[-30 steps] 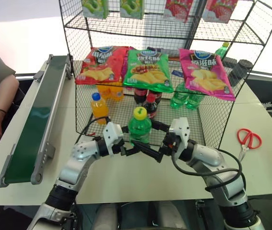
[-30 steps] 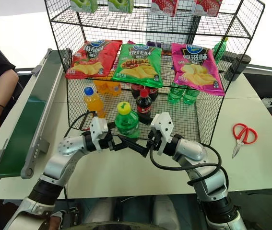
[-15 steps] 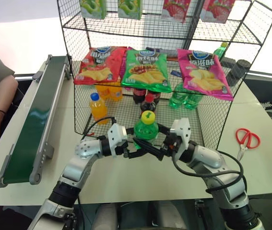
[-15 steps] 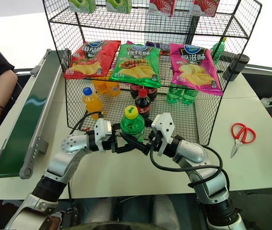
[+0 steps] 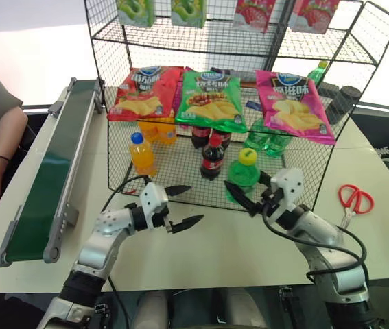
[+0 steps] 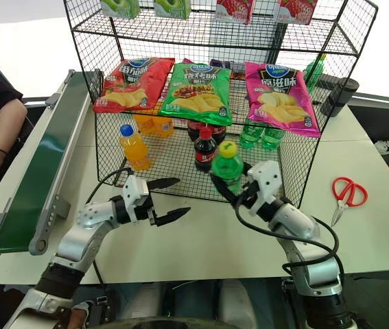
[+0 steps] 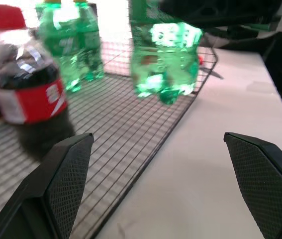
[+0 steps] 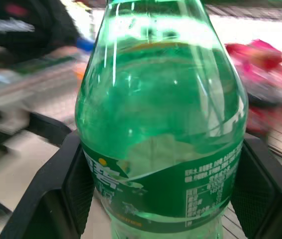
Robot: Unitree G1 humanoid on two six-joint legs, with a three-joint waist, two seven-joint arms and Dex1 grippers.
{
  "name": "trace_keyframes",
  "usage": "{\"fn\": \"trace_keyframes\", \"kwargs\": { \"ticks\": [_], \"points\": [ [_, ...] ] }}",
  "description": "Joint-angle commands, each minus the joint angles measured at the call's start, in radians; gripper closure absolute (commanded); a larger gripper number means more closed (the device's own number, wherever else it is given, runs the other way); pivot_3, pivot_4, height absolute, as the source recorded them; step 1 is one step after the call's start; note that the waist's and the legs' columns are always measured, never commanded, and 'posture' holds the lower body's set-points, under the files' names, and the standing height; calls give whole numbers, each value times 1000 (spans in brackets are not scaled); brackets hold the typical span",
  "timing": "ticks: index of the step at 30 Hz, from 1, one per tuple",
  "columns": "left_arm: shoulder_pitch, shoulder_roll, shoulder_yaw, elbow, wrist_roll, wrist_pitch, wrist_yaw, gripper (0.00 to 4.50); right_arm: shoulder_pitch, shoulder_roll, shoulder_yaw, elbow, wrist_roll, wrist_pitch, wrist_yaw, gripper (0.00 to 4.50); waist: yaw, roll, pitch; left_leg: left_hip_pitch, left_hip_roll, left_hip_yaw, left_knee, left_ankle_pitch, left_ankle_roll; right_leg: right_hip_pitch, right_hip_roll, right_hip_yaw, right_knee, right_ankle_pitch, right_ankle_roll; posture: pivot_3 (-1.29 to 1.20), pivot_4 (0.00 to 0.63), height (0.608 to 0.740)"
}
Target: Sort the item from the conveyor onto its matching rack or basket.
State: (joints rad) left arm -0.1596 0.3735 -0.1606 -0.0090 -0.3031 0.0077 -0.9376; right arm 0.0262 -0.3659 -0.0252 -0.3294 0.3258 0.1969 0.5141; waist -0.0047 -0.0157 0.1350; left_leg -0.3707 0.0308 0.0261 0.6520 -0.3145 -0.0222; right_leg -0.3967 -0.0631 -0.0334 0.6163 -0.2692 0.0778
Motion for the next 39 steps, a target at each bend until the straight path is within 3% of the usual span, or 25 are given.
{"fn": "trace_keyframes", "kwargs": {
  "ticks": [1,14,26,29,39],
  "points": [
    [7,5,33,-99,-42,28,21,26,-18,57,-49,59,-42,-115,-76,1460,-2,0,0,0,0,0,0,0,0,0,0,0,0,0,0,0,150,740],
    [0,12,13,-211,-52,109,32,26,-274,175,-143,574,-115,-344,-257,1460,-6,5,0,3,0,2,-1,0,0,1,1,2,2,0,0,0,150,740],
    [-1,1,-2,-231,-58,134,30,26,-335,205,-187,708,-74,-383,-264,1460,-8,7,-1,4,1,2,-1,0,-1,1,0,2,2,0,0,0,150,740],
    [-7,-1,-4,-233,-61,145,28,0,-327,209,-187,693,-71,-376,-264,40,-8,7,-1,4,1,2,-1,0,-1,1,0,2,2,0,0,0,150,740],
    [11,10,-4,-246,-64,152,33,0,-228,174,-171,517,-140,-380,-308,40,-7,7,-1,5,1,2,-1,0,-1,2,0,3,2,0,0,0,150,740]
  ]
}}
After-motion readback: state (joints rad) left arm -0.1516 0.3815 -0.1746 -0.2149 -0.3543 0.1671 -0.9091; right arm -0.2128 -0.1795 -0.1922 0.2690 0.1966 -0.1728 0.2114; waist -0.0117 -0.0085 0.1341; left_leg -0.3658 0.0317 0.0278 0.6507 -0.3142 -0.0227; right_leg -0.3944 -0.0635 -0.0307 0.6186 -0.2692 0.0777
